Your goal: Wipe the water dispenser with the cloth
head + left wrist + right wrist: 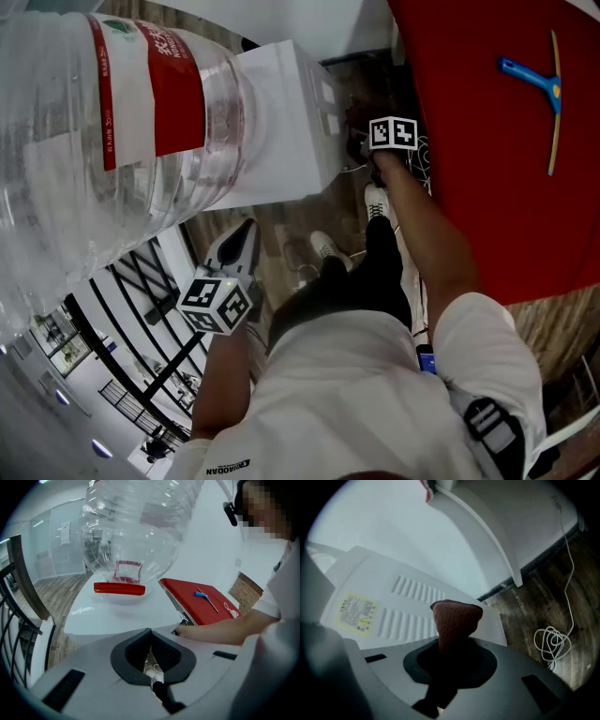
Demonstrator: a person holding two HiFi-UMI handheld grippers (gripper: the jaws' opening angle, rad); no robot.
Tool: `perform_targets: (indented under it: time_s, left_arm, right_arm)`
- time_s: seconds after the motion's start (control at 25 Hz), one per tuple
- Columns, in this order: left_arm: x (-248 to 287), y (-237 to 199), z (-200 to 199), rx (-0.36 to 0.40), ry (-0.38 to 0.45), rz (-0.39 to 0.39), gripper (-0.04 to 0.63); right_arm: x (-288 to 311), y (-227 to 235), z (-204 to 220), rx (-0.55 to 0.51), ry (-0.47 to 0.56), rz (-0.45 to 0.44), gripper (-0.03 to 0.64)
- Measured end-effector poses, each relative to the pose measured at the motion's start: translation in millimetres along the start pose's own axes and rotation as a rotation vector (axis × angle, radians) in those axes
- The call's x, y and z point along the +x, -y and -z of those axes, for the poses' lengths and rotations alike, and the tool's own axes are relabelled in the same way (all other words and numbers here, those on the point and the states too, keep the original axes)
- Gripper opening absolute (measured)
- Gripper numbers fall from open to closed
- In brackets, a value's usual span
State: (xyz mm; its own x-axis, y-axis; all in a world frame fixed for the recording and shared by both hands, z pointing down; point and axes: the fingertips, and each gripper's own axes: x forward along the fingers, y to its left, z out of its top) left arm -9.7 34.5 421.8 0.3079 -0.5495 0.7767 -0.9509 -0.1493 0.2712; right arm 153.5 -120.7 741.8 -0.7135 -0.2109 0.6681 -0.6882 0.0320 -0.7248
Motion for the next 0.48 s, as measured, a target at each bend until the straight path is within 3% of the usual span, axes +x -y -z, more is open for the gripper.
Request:
perform_targets:
  time_s: [0.2, 0.32, 0.48]
  left_arm:
    - [-1.0, 0.0, -5.4, 0.017, 0.006, -0.003, -0.011]
    - [1.7, -0.6, -5.0, 0.063, -0.004, -0.013, -0.011]
    - [0.5, 3.6, -10.1, 0.072, 0.005, -0.01, -0.011]
  right_arm:
    - [-50.2, -66.5, -8.3, -0.198, 0.043, -0.032, 0.056]
    - [-84.6, -91.4, -18.7, -0.213, 0.076, -0.067, 0.056]
    - [-131.0, -135.8, -49.2, -0.233, 0.114, -0.186, 0.057]
